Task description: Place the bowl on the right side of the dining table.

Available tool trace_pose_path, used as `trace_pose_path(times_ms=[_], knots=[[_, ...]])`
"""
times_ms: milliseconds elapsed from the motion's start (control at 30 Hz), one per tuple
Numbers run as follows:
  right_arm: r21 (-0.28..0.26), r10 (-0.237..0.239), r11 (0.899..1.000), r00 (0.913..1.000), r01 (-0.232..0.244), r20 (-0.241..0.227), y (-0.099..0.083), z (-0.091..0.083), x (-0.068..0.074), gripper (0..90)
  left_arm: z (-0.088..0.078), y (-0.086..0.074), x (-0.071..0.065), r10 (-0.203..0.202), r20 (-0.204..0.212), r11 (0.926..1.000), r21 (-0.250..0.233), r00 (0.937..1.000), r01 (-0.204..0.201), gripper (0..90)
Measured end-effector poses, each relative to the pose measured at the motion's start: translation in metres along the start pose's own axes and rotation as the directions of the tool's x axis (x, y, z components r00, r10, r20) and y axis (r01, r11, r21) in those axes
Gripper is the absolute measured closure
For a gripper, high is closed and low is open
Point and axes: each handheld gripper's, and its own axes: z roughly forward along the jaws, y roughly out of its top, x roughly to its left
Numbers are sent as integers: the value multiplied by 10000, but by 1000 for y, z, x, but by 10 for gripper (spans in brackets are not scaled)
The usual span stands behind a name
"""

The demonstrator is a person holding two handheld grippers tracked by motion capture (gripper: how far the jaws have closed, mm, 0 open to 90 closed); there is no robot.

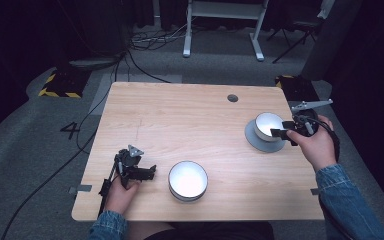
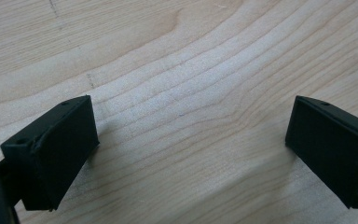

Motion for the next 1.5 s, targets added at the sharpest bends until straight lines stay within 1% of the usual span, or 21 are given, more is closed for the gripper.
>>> trace_pose_path(times_ms=[67, 200, 300, 400, 433, 500, 533, 600, 667, 733, 800, 900, 1000, 1133, 1167, 1200, 1267, 1333, 1433, 1500], knots=[[0, -24, 10000, 10000, 24, 15, -1, -1, 1, 391, 0, 0, 0, -1, 0, 10000, 0, 10000, 1, 24], [113, -280, 9995, 9996, 280, 6, -8, -6, 2, 372, 0, 0, 0, 3, -3, 10000, -2, 10000, -3, 24], [125, -333, 9994, 9994, 333, -1, -13, -9, 5, 362, 0, 0, 0, 12, -17, 10000, -12, 10000, -12, 23], [140, -448, 9989, 9989, 450, -102, -19, -10, 7, 356, 0, 0, 0, 12, -16, 10000, -12, 10000, -12, 24], [198, -475, 9987, 9988, 477, -92, -21, -10, 8, 345, 0, 0, 0, 0, -3, 10000, 0, 10000, 0, 23], [420, -697, 9967, 9975, 693, 94, -25, -11, 11, 340, 0, 0, 0, 1, 1, 10000, 2, 10000, -1, 23], [472, -724, 9963, 9973, 717, 129, -27, -11, 13, 339, 0, 0, 0, 0, 2, 10000, 2, 10000, 0, 23], [483, -729, 9962, 9973, 727, 22, -35, -11, 21, 332, 0, 0, 0, 5, -8, 10000, -2, 10000, -5, 24], [533, -711, 9961, 9975, 710, 15, -37, -11, 23, 332, 0, 0, 0, 6, -13, 10000, -5, 10000, -6, 24], [569, -829, 9949, 9966, 828, -11, -42, -10, 25, 327, 0, 0, 0, 6, -12, 10000, -3, 10000, -6, 24], [567, -772, 9954, 9970, 777, -106, -46, -9, 27, 321, 0, 0, 0, 7, -13, 10000, -3, 10000, -7, 23], [561, -707, 9958, 9972, 719, -243, -54, -7, 29, 313, 0, 0, 0, 5, -15, 10000, -6, 10000, -5, 23], [726, -740, 9944, 9967, 763, -349, -62, -3, 30, 301, 0, 0, 0, 3, -11, 10000, -5, 10000, -3, 23], [943, -646, 9931, 9965, 695, -538, -74, 5, 34, 295, 0, 0, 0, 14, -32, 10000, -15, 10000, -14, 24], [943, -646, 9931, 9965, 695, -538, -74, 5, 34, 295, 0, 0, 0, 4, -12, 10000, -4, 10000, -4, 24], [900, -552, 9941, 9968, 604, -586, -77, 7, 35, 294, 0, 0, 0, 18, -30, 10000, -12, 10000, -18, 23], [934, -515, 9940, 9965, 576, -659, -82, 12, 36, 293, 0, 0, 0, 5, -15, 10000, -4, 10000, -5, 23], [1104, -470, 9924, 9968, 539, -649, -87, 17, 37, 293, 0, 0, 0, 19, -30, 10000, -14, 10000, -19, 23], [1259, -488, 9904, 9962, 576, -723, -96, 25, 38, 293, 0, 0, 0, 18, -34, 10000, -13, 10000, -18, 23], [1236, -481, 9907, 9958, 576, -784, -101, 29, 38, 294, 0, 0, 0, 5, -14, 10000, -3, 10000, -5, 24]])
